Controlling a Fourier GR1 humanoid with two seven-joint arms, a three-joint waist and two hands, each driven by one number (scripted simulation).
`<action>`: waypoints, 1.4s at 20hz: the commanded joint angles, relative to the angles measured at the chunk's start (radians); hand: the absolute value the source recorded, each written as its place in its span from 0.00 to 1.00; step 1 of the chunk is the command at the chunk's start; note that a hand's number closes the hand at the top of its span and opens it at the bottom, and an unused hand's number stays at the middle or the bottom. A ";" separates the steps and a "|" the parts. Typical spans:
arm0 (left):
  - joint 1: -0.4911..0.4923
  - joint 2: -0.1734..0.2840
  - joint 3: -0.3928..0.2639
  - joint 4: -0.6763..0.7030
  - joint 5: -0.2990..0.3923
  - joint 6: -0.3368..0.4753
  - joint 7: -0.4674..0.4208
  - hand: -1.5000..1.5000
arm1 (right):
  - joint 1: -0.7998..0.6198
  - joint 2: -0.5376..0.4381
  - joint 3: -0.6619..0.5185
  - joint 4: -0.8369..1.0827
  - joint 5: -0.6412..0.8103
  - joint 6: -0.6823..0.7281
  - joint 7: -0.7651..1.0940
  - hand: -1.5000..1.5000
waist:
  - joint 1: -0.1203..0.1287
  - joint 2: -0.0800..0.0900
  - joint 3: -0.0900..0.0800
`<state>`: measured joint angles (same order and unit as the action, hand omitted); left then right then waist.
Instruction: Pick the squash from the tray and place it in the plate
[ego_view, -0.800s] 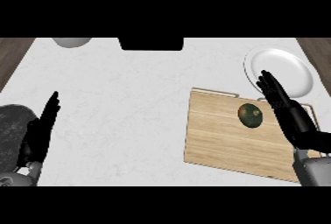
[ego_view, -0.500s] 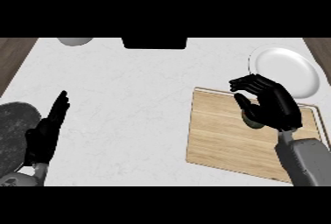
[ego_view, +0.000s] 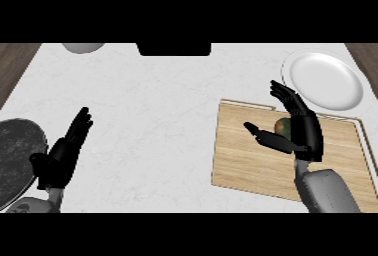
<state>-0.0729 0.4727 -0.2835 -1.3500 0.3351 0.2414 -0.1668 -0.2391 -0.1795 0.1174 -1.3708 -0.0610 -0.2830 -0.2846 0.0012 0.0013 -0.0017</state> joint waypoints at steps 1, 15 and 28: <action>-0.042 -0.020 0.041 0.050 -0.005 -0.060 0.001 0.50 | 0.063 0.062 0.006 0.030 0.062 -0.064 -0.138 0.00 | -0.003 -0.001 0.002; -0.023 -0.052 0.075 0.116 -0.043 -0.067 -0.065 0.50 | 0.233 -0.349 0.028 -0.313 0.277 0.079 0.436 0.00 | -0.018 0.000 -0.002; 0.011 -0.042 0.107 -0.063 -0.072 -0.098 0.079 0.50 | 0.148 -0.379 0.039 -0.304 0.349 0.311 0.760 0.00 | 0.005 -0.002 0.002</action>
<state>-0.0613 0.4261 -0.1829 -1.3419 0.2726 0.1400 -0.1617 -0.0366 -0.5558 0.1635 -1.7248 0.2597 -0.0269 0.4117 0.0011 -0.0010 -0.0005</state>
